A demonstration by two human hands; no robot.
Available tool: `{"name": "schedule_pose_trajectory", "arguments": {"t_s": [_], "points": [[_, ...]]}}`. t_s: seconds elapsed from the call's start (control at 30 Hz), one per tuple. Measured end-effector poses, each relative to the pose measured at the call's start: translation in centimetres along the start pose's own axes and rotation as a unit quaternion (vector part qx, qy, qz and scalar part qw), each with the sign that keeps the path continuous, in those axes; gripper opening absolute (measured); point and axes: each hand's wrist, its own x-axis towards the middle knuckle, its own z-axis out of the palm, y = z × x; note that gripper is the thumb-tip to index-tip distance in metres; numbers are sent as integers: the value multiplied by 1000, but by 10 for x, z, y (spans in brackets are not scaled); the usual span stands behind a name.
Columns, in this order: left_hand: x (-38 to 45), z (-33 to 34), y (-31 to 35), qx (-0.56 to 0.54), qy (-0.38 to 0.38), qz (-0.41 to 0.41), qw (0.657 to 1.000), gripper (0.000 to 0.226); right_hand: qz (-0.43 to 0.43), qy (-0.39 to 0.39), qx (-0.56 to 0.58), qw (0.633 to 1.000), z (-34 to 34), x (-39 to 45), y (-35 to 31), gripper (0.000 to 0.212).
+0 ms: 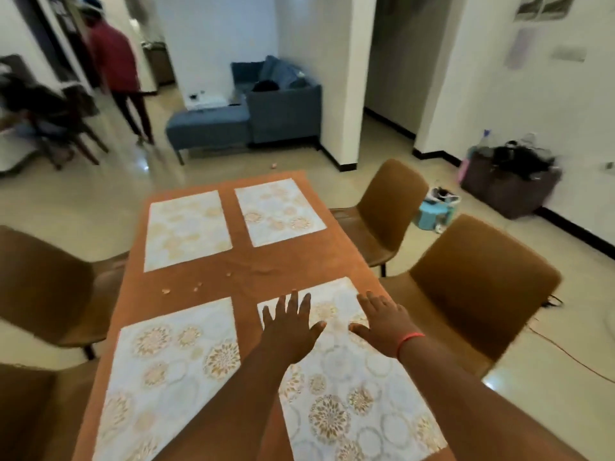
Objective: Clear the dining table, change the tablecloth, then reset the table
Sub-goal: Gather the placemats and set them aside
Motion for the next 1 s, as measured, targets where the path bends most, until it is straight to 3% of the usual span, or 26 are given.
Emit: {"name": "schedule_pose_trajectory", "arguments": {"t_s": [0.17,0.37,0.5,0.63,0.73,0.9,1.0], "points": [[11,27,-21,13,-18,-123,992,79,-92,-45,-18,995,18,61,10,86],[20,79,44,-66,-68,-264,960,76,-153,-120,-20,981,38,104,66,84],[15,105,83,-114,-114,-306,938,77,-174,-169,-43,969,50,117,102,86],[-5,111,88,-116,-126,-360,917,104,-224,-185,-64,955,53,127,90,84],[-19,107,82,-97,-121,-395,905,78,-252,-181,-68,948,59,132,69,82],[-48,121,74,-126,-116,-437,883,75,-251,-177,-74,949,77,127,43,83],[-51,126,69,-139,-105,-467,867,75,-191,-166,-43,966,76,132,40,78]]}}
